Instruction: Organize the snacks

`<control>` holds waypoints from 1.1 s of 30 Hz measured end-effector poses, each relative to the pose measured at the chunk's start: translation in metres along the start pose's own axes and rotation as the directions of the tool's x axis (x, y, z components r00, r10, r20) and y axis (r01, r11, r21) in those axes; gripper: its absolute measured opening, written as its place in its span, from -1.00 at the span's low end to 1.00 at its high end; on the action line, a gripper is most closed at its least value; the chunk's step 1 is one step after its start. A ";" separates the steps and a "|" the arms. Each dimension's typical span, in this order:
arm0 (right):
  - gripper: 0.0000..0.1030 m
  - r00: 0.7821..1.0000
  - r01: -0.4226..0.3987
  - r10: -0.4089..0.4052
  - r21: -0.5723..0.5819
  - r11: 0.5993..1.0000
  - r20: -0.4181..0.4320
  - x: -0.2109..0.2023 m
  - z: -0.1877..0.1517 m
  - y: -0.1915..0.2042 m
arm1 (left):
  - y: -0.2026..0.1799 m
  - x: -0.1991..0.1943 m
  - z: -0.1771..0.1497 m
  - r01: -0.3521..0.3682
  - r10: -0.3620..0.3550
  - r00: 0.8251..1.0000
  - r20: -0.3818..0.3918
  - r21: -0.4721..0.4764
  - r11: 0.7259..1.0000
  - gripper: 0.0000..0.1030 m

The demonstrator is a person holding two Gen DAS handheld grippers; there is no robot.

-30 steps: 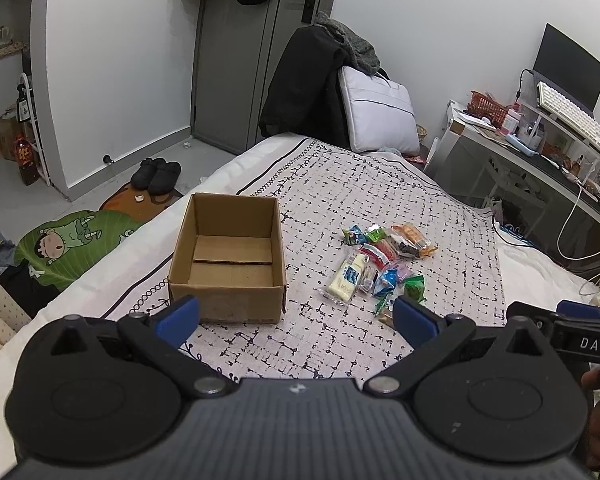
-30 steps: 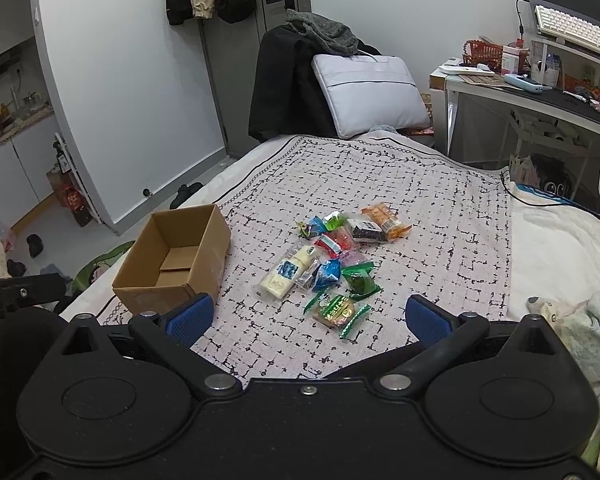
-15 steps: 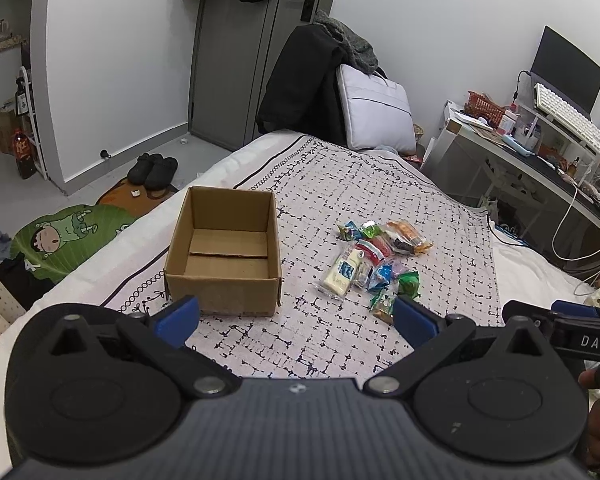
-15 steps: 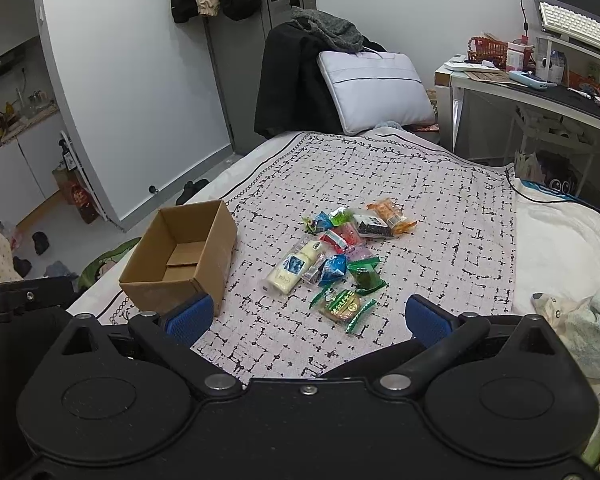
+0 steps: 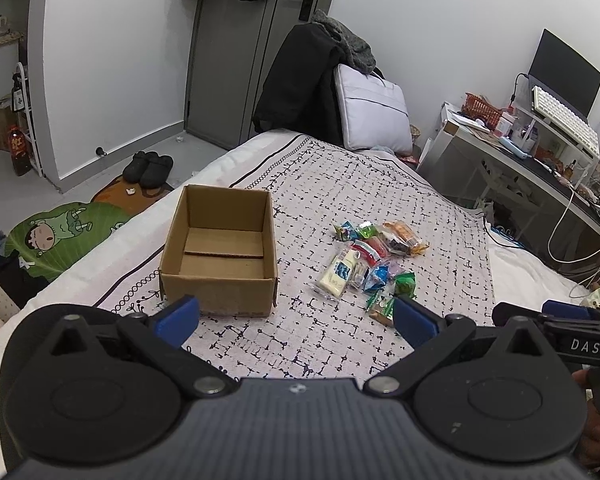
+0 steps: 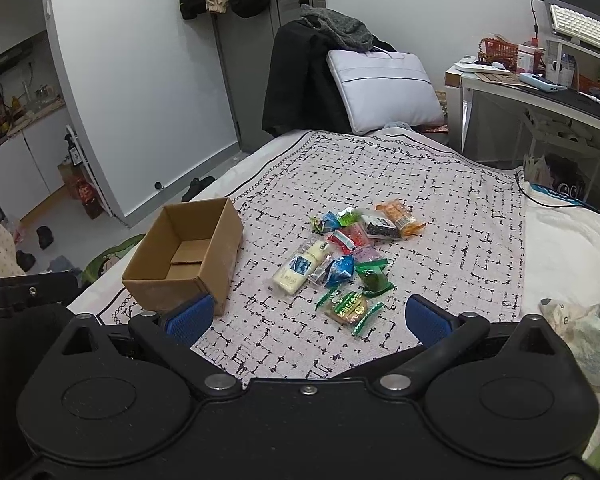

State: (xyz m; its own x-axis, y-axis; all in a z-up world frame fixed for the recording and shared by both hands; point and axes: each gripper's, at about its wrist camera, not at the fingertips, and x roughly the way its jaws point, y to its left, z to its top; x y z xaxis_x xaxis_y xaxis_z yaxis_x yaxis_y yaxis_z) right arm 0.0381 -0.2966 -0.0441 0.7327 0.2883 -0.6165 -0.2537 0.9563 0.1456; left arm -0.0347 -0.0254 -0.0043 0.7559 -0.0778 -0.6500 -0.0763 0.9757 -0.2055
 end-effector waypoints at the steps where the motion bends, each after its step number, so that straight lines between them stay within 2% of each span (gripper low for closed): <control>1: 1.00 1.000 -0.004 0.004 0.000 1.000 0.000 0.001 0.000 -0.001 | 0.000 0.001 0.000 0.000 0.000 1.000 -0.001 0.000 1.000 0.99; 13: 1.00 0.999 -0.036 0.036 0.053 0.998 -0.004 0.020 0.005 -0.021 | -0.004 0.022 0.006 0.016 -0.016 0.999 -0.030 -0.017 1.000 0.99; 28: 0.98 0.997 -0.066 0.067 0.059 0.996 -0.028 0.057 0.011 -0.047 | -0.018 0.065 0.017 0.003 -0.005 0.998 -0.070 -0.025 1.000 0.98; 33: 0.84 0.996 -0.073 0.077 0.073 0.995 -0.053 0.077 0.013 -0.058 | -0.024 0.084 0.019 0.000 -0.003 0.996 -0.086 -0.035 0.999 0.95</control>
State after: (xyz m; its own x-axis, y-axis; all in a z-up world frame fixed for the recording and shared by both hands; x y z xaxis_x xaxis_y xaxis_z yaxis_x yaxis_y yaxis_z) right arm 0.1179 -0.3295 -0.0901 0.6764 0.3582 -0.6436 -0.2602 0.9337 0.2461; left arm 0.0431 -0.0517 -0.0404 0.6973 -0.0982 -0.7100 -0.0986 0.9680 -0.2308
